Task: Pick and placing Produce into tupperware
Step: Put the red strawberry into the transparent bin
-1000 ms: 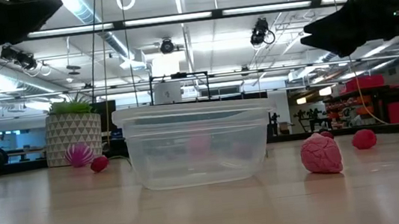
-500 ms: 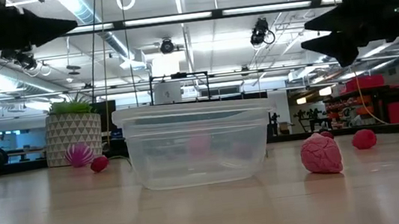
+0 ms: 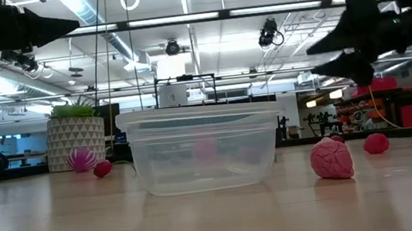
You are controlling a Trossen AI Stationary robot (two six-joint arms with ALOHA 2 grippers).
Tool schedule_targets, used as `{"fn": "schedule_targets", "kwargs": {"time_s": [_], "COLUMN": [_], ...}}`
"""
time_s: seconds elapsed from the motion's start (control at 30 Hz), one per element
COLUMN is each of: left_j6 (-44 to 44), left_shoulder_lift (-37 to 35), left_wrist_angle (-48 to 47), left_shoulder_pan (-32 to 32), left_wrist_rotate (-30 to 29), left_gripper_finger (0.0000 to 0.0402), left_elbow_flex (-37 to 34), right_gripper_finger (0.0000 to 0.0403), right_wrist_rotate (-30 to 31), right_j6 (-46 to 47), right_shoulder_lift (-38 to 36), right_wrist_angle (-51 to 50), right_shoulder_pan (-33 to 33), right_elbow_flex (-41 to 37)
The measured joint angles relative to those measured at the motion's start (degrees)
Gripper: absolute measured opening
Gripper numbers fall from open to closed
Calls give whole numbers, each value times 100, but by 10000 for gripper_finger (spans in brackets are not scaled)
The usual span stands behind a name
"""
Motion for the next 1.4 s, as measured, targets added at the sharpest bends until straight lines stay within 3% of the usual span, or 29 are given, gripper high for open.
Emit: {"fn": "schedule_targets", "kwargs": {"time_s": [0.1, 0.27, 0.43, 0.6, 0.8, 0.97, 1.17, 1.4], "left_j6": [1, 3, 3, -32, -544, -655, -939, -913], "left_shoulder_lift": [0, -1, 0, 0, 0, 0, 0, 0], "left_wrist_angle": [0, 0, -9, -118, -677, -917, -927, -931], "left_shoulder_pan": [0, 0, 0, 0, 0, 0, 0, 0], "left_wrist_rotate": [1, -1, 1, 1, 0, -1, 0, 1], "left_gripper_finger": [68, 61, 53, 55, 53, 48, 52, 46], "left_elbow_flex": [0, 0, 0, 0, 1, 0, 0, 0], "right_gripper_finger": [279, 279, 279, 279, 279, 279, 279, 279], "right_wrist_rotate": [-131, -63, 109, -588, -827, -910, -938, -709], "right_j6": [60, 380, 1873, 3215, 3829, 4031, 5154, 5214], "right_shoulder_lift": [263, 1088, 2368, 3463, 4242, 4609, 4871, 4886], "right_wrist_angle": [-473, -3307, -6045, -7629, -8443, -8863, -10077, -10103], "right_shoulder_pan": [50, 412, 992, 1611, 2185, 2404, 2400, 2400], "right_elbow_flex": [578, 2265, 3634, 4594, 5194, 5161, 5099, 5097]}}
